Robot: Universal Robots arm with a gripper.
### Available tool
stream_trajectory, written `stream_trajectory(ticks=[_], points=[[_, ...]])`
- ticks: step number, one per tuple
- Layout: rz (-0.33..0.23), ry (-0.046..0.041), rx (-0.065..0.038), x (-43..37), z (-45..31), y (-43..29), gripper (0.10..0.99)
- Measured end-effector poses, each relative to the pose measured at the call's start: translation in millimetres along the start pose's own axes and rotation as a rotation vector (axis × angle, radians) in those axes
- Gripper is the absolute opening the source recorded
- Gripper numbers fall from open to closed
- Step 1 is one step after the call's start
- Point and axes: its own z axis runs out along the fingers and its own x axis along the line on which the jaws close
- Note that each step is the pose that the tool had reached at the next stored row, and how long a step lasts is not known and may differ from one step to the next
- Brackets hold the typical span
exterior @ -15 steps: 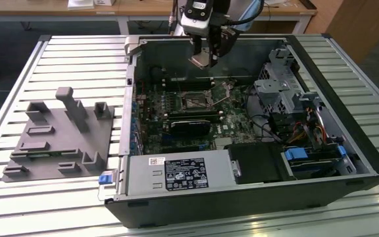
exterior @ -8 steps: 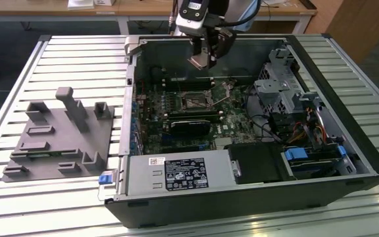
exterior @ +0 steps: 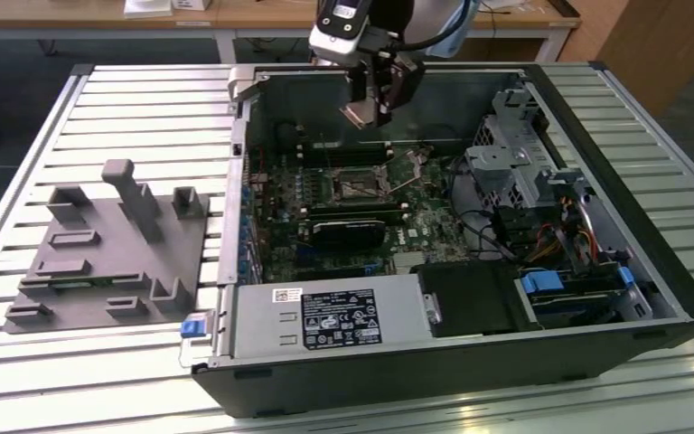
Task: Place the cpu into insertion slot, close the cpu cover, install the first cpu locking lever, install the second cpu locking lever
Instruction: 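Place the cpu into insertion slot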
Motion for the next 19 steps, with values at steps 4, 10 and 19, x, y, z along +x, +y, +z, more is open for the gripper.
stream_trajectory(ticks=[4, 10, 19], points=[[0.050, -0.0038, -0.001, 0.3, 1.4, -0.7, 0.541], [0.135, -0.0103, -0.002, 0.3, 3.9, -1.0, 0.541], [0.274, -0.0206, -0.004, 0.3, 8.3, -1.4, 0.541]])
